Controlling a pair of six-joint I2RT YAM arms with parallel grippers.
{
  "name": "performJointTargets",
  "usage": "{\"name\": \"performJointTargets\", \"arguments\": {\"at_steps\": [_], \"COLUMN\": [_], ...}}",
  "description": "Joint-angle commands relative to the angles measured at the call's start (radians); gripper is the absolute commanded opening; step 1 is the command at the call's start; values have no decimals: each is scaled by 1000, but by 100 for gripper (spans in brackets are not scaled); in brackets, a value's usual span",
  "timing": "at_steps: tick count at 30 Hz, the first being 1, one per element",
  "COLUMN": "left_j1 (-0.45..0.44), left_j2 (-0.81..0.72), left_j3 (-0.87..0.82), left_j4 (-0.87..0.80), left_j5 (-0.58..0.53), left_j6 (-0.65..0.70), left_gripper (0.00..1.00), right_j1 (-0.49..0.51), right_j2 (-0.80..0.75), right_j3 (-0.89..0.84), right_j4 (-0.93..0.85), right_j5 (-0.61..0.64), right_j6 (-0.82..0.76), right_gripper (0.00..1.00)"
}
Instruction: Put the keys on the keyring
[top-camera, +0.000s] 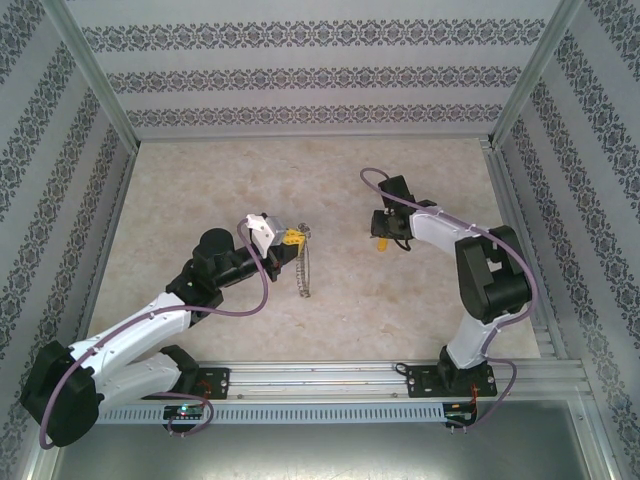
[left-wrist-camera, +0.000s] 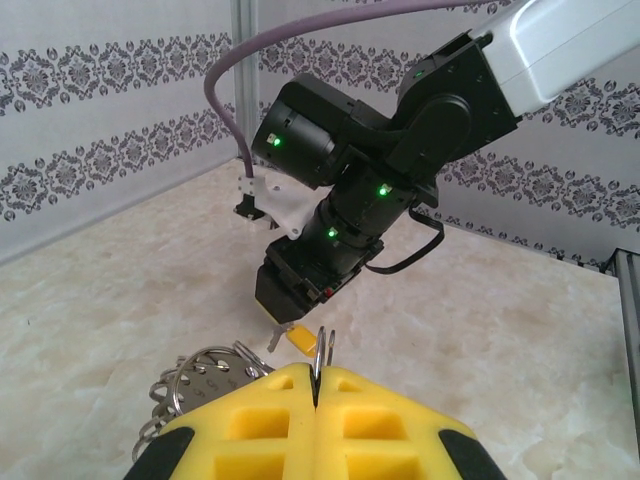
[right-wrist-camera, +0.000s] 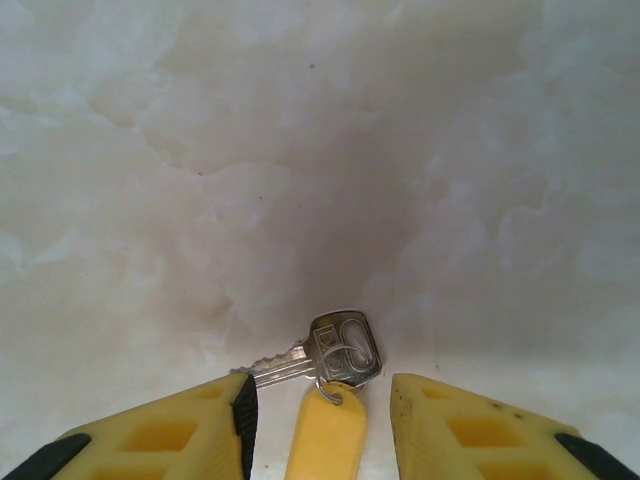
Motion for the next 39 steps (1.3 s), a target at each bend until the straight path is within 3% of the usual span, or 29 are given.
{"name": "performJointTargets", "arguments": {"at_steps": [1,17,27,32,39], "left_j1": [-19,-19,-19,-19,-19], "left_j2": [-26,-31,-36,-36,-39], "left_j3": [-6,-19,-27,-27,-29], "left_j4": [69,84,92,97,101], "left_j5": [30,37,37,40,40], "left_j6": [-16,-18,-24,-30,-37], "left_gripper": [0,0,0,0,0], "right_j1": [10,23,22,23,35], "right_j2": [35,122,110,74,-64], "right_j3": [31,69,57,39,-11], "right_j4": [-28,-32,-32,-30,-1], "right_j5": [52,79,80,72,11], "right_j6": [-12,-23,-30,-34,-10], "right_gripper": [41,34,18,0,0]}}
